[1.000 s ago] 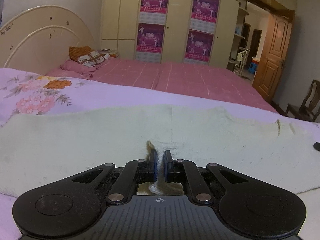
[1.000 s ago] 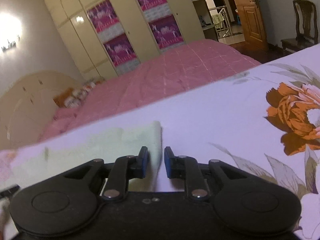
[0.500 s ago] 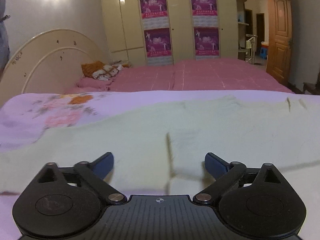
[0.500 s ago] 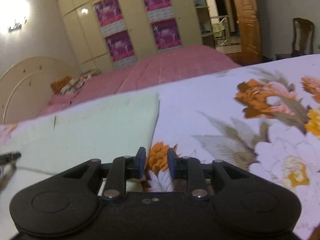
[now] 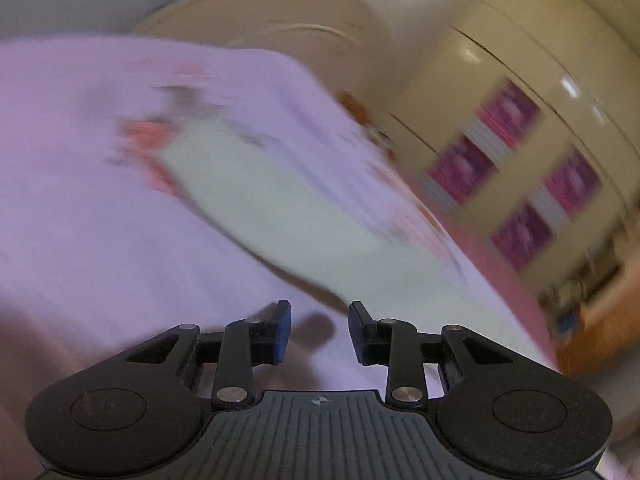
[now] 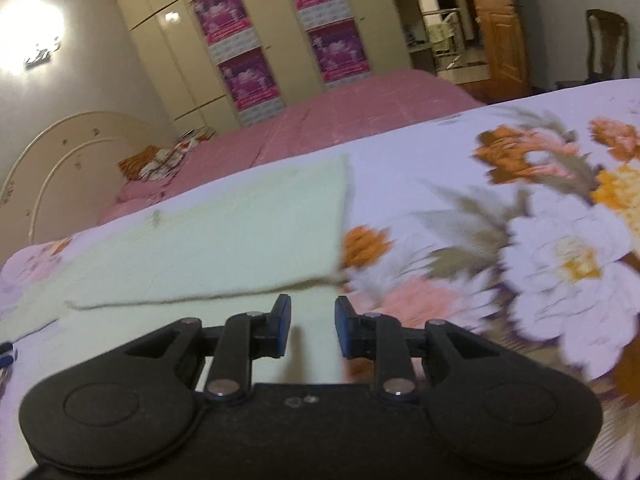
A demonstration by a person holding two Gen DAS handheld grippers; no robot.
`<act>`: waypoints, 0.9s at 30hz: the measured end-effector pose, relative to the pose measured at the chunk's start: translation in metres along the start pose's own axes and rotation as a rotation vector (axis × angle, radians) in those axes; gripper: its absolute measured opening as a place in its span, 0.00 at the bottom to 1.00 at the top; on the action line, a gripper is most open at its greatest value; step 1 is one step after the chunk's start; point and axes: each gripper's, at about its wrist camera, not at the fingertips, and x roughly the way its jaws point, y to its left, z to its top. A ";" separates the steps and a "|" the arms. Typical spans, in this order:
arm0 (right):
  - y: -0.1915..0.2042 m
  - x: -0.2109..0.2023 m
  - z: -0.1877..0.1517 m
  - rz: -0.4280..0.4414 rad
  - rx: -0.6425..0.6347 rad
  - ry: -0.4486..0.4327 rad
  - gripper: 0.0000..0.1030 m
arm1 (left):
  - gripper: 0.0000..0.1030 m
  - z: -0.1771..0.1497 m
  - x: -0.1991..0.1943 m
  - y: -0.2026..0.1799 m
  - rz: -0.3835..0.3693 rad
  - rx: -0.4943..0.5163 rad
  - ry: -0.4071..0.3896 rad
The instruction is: Fold small clothes
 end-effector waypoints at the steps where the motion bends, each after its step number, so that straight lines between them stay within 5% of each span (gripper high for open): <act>1: 0.008 0.002 -0.001 0.014 -0.007 0.005 0.24 | 0.34 0.008 0.003 0.017 -0.027 -0.086 -0.001; 4: 0.029 0.010 0.000 0.051 -0.025 0.014 0.24 | 0.34 0.025 0.011 0.053 -0.089 -0.263 -0.022; 11: 0.055 0.027 0.008 0.095 -0.051 0.023 0.24 | 0.34 0.039 0.026 0.064 -0.070 -0.296 -0.049; 13: 0.055 0.032 0.011 0.096 -0.045 0.024 0.24 | 0.33 0.041 0.029 0.059 -0.041 -0.253 -0.054; 15: 0.051 0.037 0.013 0.089 -0.024 0.025 0.24 | 0.02 0.045 0.030 0.051 0.010 -0.206 -0.041; 18: 0.045 0.039 0.009 0.064 0.003 0.029 0.24 | 0.02 0.047 0.036 0.027 0.004 -0.129 -0.060; 27: 0.021 0.029 0.003 0.048 0.062 0.014 0.24 | 0.02 0.011 0.045 -0.136 -0.214 0.279 -0.016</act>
